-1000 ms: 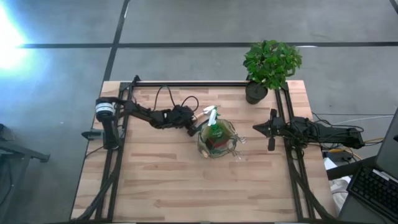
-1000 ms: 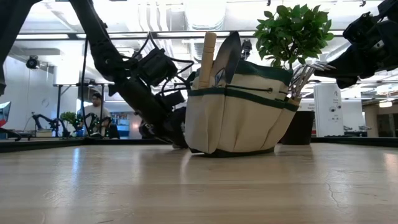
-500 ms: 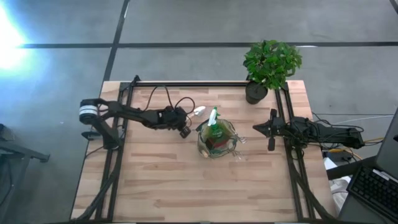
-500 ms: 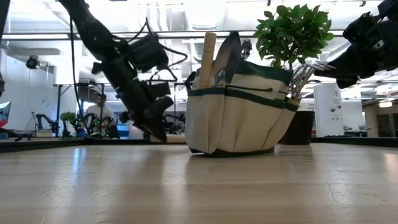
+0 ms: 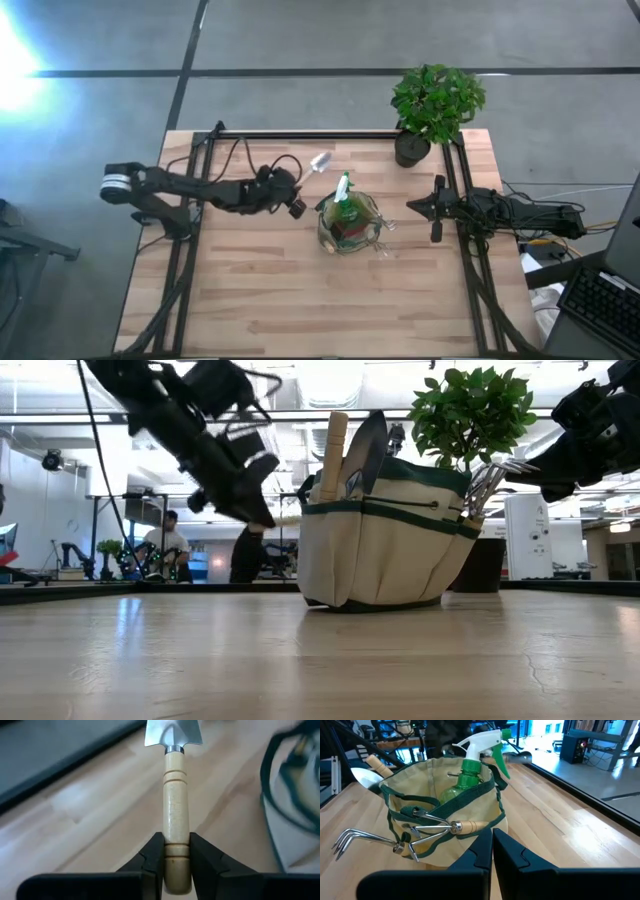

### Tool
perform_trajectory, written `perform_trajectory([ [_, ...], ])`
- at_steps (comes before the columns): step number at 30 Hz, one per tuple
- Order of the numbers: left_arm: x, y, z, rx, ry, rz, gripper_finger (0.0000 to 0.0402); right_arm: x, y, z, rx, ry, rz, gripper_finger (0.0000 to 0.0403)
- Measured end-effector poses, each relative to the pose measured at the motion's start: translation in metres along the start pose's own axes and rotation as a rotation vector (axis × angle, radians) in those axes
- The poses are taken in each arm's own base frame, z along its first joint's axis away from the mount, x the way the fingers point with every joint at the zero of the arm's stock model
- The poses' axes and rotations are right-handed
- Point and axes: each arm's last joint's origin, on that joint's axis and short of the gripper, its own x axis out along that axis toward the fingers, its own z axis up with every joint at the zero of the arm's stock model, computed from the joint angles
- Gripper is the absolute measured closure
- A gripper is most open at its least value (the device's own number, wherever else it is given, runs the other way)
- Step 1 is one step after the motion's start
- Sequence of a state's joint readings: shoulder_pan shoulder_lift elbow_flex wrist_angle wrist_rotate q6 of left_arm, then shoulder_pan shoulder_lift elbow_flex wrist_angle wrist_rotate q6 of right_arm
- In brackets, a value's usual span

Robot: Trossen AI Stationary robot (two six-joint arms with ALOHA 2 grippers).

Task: Pick & Place Garden tools in Gardening bag
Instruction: Put the brown trowel into the green gardening bag

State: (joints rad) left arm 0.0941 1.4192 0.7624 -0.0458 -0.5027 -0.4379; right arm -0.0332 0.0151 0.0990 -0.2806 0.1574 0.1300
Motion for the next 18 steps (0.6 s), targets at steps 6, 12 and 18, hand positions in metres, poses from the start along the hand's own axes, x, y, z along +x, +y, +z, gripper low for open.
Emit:
perform_trajectory([
  [6,-0.024,-0.009,0.005,-0.026,-0.121,0.067,0.0335,0.000,0.000,0.000,0.000,0.000,0.000,0.0394],
  [12,-0.037,-0.023,0.009,0.041,-0.204,0.004,0.0335,0.000,0.000,0.000,0.000,0.000,0.000,0.0394],
  [18,-0.047,-0.039,0.019,0.109,-0.316,-0.130,0.0335,0.000,0.000,0.000,0.000,0.000,0.000,0.0394],
])
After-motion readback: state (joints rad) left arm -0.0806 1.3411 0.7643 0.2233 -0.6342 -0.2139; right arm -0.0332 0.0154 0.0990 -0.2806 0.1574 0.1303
